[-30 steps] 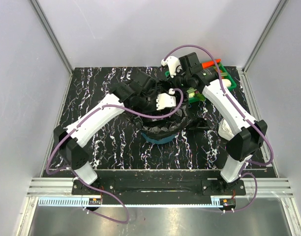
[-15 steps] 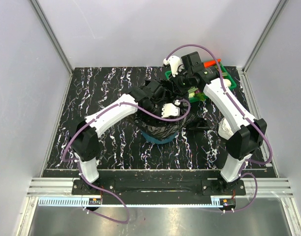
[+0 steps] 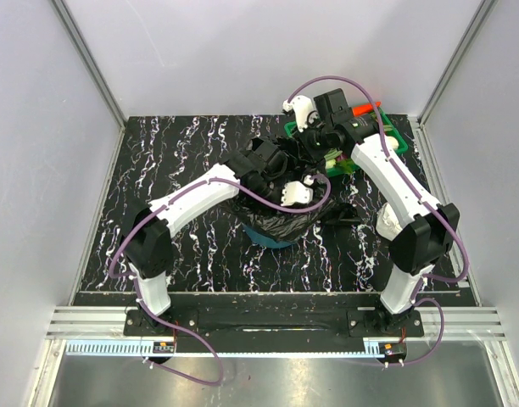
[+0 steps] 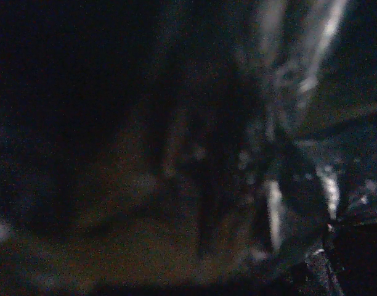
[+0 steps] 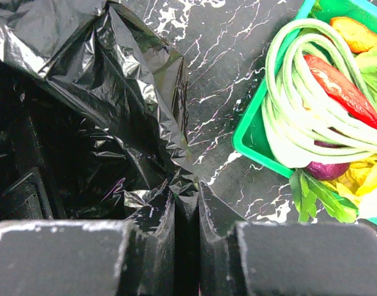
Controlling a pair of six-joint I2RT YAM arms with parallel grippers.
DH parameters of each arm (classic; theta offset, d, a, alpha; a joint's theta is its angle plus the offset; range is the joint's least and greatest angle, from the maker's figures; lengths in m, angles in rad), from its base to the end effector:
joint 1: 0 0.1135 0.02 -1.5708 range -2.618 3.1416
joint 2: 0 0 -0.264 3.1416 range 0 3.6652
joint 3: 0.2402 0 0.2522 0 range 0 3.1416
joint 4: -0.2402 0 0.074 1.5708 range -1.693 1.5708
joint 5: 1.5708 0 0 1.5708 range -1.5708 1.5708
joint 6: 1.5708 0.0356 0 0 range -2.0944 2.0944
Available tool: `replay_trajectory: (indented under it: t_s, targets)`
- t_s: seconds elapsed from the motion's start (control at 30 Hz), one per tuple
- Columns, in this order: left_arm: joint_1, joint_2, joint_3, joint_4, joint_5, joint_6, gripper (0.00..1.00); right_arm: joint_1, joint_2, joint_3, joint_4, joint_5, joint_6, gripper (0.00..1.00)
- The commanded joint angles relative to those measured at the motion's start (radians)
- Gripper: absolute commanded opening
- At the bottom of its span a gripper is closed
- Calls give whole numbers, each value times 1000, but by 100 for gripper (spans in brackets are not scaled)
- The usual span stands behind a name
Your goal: Put the trash bags into the trash bin
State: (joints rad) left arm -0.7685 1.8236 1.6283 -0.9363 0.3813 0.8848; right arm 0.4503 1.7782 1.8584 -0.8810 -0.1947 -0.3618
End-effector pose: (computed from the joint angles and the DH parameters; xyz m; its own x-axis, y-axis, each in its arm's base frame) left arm 0.2665 -0.2761 0.2835 0.1750 0.8298 -0.5300 0.9842 -0.1338 0.1157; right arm 0.3477 0.1757 0.3731 -0.4104 -0.5841 -0.7002 -0.7415 0.6607 -0.1165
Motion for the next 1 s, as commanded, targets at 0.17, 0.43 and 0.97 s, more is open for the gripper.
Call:
replay_trajectory:
  t_s: [0.17, 0.43, 0.97]
  targets:
    - [-6, -104, 128, 4, -106, -49, 99, -12, 12, 19, 5, 40, -55, 18]
    - [-6, -167, 157, 17, -194, -70, 99, -13, 18, 22, 5, 46, -62, 17]
    - [87, -199, 102, 172, -122, -188, 99, -27, -13, 58, 5, 12, -32, 60]
